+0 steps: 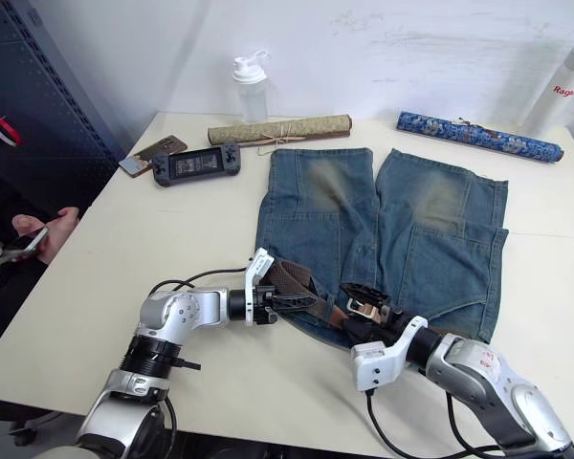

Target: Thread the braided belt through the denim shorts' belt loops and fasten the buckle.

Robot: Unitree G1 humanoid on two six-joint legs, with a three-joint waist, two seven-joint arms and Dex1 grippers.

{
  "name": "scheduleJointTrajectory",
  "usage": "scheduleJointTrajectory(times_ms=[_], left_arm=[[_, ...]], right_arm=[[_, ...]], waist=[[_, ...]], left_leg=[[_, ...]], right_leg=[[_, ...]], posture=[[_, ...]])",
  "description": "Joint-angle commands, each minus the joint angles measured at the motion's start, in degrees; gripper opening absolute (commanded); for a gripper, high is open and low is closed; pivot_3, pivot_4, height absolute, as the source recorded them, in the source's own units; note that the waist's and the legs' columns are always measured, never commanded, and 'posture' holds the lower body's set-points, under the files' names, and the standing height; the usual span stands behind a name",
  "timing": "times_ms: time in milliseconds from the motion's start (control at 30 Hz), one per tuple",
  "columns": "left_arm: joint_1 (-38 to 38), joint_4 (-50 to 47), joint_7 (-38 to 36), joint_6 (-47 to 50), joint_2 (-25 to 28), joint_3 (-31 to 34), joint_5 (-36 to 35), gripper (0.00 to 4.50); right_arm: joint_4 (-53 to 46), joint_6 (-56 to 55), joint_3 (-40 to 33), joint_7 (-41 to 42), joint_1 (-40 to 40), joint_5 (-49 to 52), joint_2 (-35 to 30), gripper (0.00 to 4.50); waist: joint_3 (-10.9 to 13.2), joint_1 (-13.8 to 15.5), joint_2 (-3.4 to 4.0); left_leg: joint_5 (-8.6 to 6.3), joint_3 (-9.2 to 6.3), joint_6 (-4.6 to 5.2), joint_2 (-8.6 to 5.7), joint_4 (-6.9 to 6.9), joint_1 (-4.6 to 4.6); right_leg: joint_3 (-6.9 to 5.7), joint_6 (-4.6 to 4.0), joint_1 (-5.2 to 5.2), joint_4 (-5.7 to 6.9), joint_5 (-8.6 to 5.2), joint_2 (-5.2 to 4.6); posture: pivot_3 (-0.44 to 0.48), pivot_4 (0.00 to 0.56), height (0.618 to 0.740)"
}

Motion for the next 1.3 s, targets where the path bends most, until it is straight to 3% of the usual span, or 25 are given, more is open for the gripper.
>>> scheduleJointTrajectory(times_ms=[33, 667, 1300], left_arm=[[5.35, 8.20, 2.03, 4.78, -0.92, -8.53, 4.90, 0.00], [5.60, 8.05, 1.76, 4.91, -0.95, -8.66, 4.89, 0.00], [5.92, 7.54, 1.89, 5.01, -1.00, -8.52, 5.12, 0.00]], right_arm=[[0.45, -0.26, 1.04, -0.46, -0.87, -1.04, 0.65, 4.39], [0.81, -2.29, 0.38, -0.55, 1.72, -0.87, -1.92, 4.39], [1.95, 0.21, 3.48, -0.03, -2.32, -1.87, 2.35, 4.39]], waist=[[0.00, -0.01, 0.00], [-0.01, -0.01, -0.01], [-0.18, -0.79, -0.29]], left_leg=[[0.00, 0.00, 0.00, 0.00, 0.00, 0.00], [0.00, -0.02, 0.00, 0.00, -0.01, 0.02], [-0.05, -0.08, 0.09, 0.11, -0.04, 0.04]], right_leg=[[0.00, 0.00, 0.00, 0.00, 0.00, 0.00], [-0.01, 0.01, 0.03, -0.02, 0.00, 0.00], [0.02, -0.32, 0.07, -0.12, -0.17, 0.14]], posture=[[0.000, 0.150, 0.717], [0.000, 0.150, 0.717], [0.000, 0.150, 0.717]])
